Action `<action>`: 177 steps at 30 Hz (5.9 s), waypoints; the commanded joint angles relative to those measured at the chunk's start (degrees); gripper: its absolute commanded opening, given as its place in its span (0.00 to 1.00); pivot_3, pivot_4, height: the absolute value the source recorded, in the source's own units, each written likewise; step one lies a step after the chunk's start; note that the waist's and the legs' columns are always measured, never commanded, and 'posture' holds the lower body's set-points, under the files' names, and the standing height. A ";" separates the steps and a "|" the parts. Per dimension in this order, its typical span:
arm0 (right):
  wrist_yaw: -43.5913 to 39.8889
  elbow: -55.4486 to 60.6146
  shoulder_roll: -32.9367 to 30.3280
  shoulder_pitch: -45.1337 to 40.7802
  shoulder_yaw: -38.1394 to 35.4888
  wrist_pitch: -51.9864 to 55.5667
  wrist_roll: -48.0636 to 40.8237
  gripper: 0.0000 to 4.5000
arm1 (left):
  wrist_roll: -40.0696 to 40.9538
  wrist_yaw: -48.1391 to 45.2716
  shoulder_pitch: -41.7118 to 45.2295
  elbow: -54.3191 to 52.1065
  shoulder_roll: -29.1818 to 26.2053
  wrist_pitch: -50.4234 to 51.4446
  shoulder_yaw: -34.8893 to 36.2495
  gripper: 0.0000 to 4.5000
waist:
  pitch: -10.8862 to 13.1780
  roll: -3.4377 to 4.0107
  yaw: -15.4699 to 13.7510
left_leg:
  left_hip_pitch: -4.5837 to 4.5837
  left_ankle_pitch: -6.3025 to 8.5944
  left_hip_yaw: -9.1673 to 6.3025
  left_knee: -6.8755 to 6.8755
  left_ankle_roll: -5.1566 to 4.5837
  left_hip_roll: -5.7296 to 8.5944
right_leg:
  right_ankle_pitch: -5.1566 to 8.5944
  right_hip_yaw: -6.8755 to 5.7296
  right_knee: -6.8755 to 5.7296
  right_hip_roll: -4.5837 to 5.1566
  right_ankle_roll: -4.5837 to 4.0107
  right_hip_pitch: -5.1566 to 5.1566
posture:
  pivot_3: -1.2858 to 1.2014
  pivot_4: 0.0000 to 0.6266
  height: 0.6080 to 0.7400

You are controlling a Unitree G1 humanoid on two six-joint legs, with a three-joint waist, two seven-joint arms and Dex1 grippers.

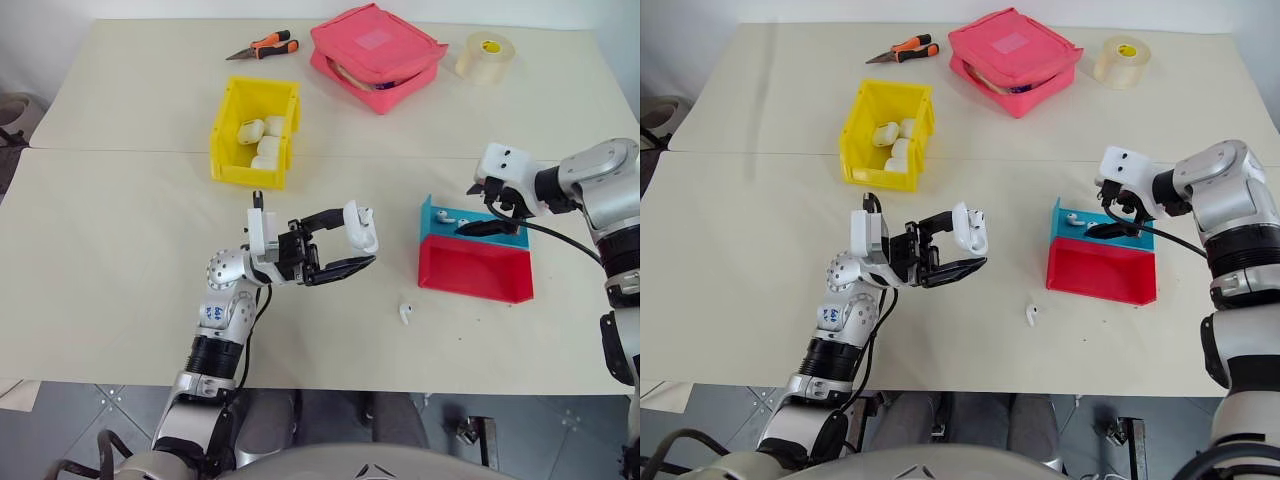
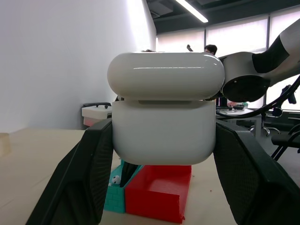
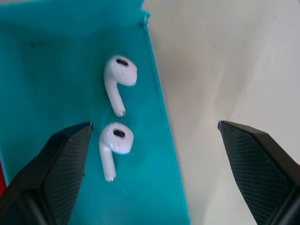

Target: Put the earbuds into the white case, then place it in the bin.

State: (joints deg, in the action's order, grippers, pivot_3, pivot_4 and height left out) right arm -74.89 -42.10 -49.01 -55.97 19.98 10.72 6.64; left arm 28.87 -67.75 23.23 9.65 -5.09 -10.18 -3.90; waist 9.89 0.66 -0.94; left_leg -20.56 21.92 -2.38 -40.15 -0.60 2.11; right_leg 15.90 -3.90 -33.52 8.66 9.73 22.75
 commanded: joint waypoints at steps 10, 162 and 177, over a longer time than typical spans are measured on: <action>-5.49 -2.43 0.76 -0.63 -0.32 -3.66 3.44 0.43 | 0.52 1.06 -0.54 -3.13 -0.16 -0.84 -0.30 0.62 | 0.00 0.00 0.40 | 0.00 0.00 -0.01 -0.04 0.00 0.00 | 0.00 0.00 -0.03 0.00 0.00 -0.01 | 0.52 0.24 1.00; 27.23 72.59 11.15 59.21 -36.45 10.35 -44.76 0.29 | -7.95 9.18 2.18 -10.50 -13.66 13.22 -1.20 0.62 | 0.05 -0.02 -0.25 | 0.17 0.00 -0.01 0.06 0.00 -0.01 | 0.00 0.08 -0.19 -0.06 -0.01 -0.04 | 0.52 0.24 1.00; 29.25 74.20 15.96 59.84 -36.97 0.60 -40.31 0.99 | -3.97 39.66 -1.73 -13.48 -11.24 27.18 17.29 0.62 | 0.05 -0.03 -0.73 | 0.31 0.00 -0.01 -0.03 0.02 0.04 | 0.00 0.20 -0.27 -0.02 -0.01 -0.16 | 0.52 0.24 1.00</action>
State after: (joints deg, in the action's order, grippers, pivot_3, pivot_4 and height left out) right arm -45.94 31.64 -33.19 4.38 -17.07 12.75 -34.02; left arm 25.20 -29.64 18.63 -4.73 -16.30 18.00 12.77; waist 9.94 0.63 -1.67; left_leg -20.26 21.92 -2.40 -40.18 -0.58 2.15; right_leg 15.90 -3.71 -33.78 8.64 9.72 22.59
